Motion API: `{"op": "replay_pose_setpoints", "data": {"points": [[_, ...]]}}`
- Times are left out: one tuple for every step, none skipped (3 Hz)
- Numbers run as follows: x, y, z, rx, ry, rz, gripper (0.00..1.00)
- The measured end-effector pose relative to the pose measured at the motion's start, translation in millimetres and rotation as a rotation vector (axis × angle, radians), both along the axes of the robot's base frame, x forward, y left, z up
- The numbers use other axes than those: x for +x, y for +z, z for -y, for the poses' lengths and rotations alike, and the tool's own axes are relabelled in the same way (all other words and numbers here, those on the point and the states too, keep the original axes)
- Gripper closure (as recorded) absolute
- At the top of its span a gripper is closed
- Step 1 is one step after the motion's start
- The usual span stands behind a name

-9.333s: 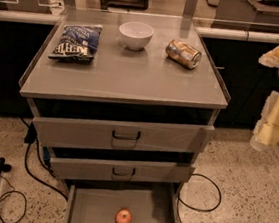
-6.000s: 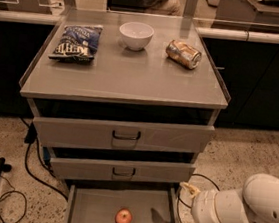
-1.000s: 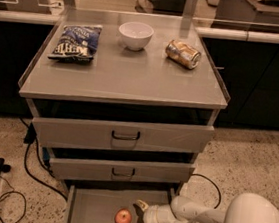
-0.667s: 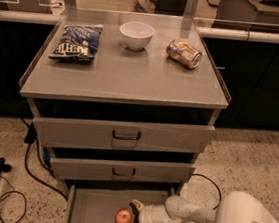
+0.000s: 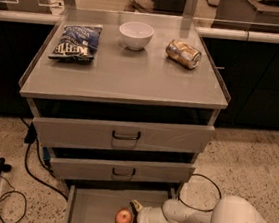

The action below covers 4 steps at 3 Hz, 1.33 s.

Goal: Pick apple from bottom drawer and place on counter

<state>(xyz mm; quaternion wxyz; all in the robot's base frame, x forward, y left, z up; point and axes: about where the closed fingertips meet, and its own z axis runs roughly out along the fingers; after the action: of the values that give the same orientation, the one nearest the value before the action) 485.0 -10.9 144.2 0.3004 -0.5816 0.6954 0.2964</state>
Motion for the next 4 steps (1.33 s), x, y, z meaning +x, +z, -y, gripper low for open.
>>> {"op": "replay_pose_setpoints", "data": {"points": [[0.1, -17.6, -4.7, 0.025, -0.051, -0.016, 0.0], [0.1, -17.6, -4.7, 0.025, -0.051, -0.016, 0.0], [0.1, -17.6, -4.7, 0.025, -0.051, -0.016, 0.18], [0.1, -17.7, -4.7, 0.025, -0.051, -0.016, 0.41]]}}
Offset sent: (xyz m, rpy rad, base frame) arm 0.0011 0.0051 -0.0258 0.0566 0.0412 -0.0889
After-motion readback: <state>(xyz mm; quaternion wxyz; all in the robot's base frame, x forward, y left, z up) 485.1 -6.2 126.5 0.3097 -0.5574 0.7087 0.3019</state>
